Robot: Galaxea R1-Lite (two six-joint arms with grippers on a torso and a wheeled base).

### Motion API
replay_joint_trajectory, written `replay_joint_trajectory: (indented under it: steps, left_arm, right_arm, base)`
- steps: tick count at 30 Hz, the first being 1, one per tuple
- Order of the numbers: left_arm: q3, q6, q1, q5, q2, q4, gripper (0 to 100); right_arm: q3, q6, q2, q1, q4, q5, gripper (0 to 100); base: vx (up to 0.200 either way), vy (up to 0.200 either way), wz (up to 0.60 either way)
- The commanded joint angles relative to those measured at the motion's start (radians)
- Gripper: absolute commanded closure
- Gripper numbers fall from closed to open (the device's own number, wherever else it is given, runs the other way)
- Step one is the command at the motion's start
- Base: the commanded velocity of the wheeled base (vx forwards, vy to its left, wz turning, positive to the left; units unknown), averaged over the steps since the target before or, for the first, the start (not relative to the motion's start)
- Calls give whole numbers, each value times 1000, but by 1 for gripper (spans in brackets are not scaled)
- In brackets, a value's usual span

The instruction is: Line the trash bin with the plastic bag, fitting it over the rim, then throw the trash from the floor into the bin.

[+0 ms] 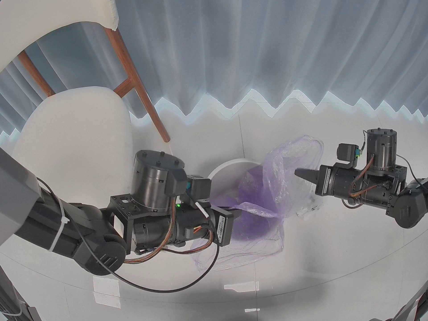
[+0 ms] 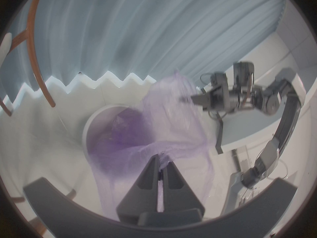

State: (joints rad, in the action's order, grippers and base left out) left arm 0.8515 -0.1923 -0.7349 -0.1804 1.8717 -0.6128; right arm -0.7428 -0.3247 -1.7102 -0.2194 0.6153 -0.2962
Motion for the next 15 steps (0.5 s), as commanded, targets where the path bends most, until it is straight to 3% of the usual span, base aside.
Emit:
replay_joint_trajectory:
  steps: [1, 5, 12, 15]
  left_arm:
    - [40, -72, -23, -1, -46, 11, 100]
    - [47, -193, -26, 1, -42, -8, 100]
    - [49, -268, -12, 35, 10, -193, 100]
    - [69, -371, -8, 36, 12, -191, 100]
  right_arm:
    - [92, 4, 70, 0, 3, -29, 100]
    - [108, 10, 72, 0, 3, -27, 100]
    - [106, 10, 64, 2, 3, -26, 100]
    - [97, 10, 61, 3, 3, -23, 100]
  base:
    - [0, 0, 0]
    - [0, 0, 0]
    - [0, 0, 0]
    - [0, 0, 0]
